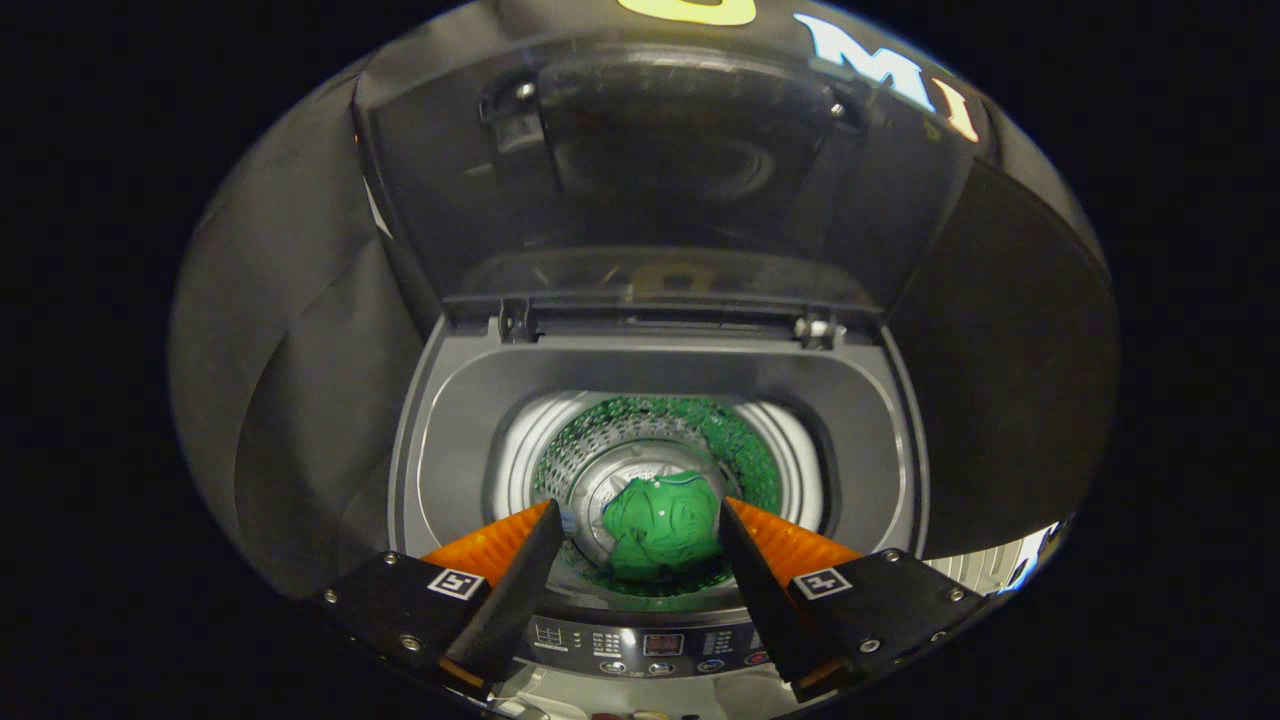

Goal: Put the clothes into the washing machine and then close the washing machine lid.

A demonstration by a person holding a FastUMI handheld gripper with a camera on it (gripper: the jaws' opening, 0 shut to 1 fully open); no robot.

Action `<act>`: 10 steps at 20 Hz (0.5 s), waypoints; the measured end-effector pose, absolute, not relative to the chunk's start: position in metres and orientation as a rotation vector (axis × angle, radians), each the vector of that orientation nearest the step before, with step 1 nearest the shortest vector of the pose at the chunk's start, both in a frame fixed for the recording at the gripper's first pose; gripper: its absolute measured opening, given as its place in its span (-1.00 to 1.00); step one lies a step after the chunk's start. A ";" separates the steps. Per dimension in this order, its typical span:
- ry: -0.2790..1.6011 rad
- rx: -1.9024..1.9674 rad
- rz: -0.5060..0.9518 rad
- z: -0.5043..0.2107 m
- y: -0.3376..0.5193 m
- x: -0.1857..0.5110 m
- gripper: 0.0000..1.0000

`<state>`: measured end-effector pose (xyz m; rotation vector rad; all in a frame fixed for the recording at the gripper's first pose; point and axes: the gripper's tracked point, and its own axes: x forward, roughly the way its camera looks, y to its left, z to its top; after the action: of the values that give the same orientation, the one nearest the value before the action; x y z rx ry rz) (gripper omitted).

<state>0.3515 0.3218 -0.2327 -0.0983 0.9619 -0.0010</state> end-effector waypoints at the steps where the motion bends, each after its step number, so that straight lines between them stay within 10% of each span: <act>1: 0.936 -0.090 -0.014 -0.222 0.319 0.349 0.93; 10: 0.717 -0.148 -0.086 -0.119 0.289 0.351 0.92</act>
<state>0.3513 0.2890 -0.1195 -0.1478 0.7170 -0.0863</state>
